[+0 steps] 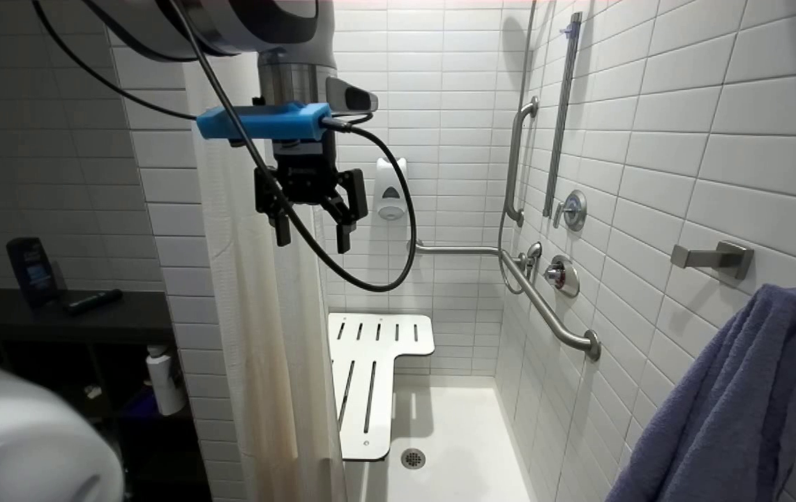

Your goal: Close the curtain railing

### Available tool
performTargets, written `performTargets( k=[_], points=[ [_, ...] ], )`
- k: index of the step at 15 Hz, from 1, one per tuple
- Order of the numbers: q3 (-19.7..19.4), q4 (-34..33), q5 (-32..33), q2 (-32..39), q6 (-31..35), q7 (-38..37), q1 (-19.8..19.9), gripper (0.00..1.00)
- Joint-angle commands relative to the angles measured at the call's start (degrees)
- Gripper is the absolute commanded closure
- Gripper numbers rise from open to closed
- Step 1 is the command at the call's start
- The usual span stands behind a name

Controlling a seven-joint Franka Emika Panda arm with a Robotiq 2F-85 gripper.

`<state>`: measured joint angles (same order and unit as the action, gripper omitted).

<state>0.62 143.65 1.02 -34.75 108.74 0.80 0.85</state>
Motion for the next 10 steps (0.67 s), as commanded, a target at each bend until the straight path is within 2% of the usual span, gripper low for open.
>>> performTargets(
  k=[1, 10],
  points=[
    [-0.2, -0.1, 0.1, 0.0, -0.1, -0.2, -0.3, 0.00],
    [1.0, -1.1, 2.3, -0.8, 1.3, 2.0, -1.7, 0.00]
  ],
)
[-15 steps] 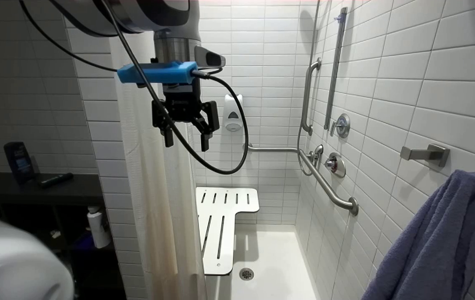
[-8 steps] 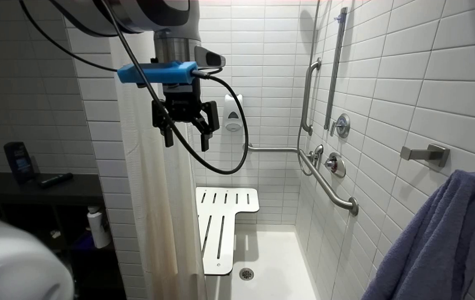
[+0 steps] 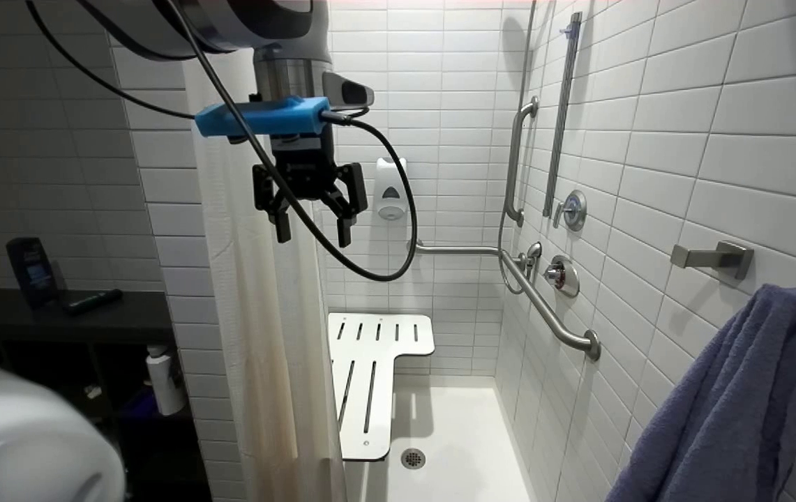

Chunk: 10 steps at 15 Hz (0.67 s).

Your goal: Close the curtain railing

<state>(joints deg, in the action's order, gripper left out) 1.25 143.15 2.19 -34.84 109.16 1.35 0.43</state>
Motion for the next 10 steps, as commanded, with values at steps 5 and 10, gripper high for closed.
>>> performTargets(
  k=[5, 10],
  points=[
    [-0.7, -0.1, 0.9, -1.7, 3.8, 8.2, -3.9, 0.00],
    [-3.1, -0.1, -0.7, -1.6, 6.5, 17.8, -6.9, 0.00]
  ],
)
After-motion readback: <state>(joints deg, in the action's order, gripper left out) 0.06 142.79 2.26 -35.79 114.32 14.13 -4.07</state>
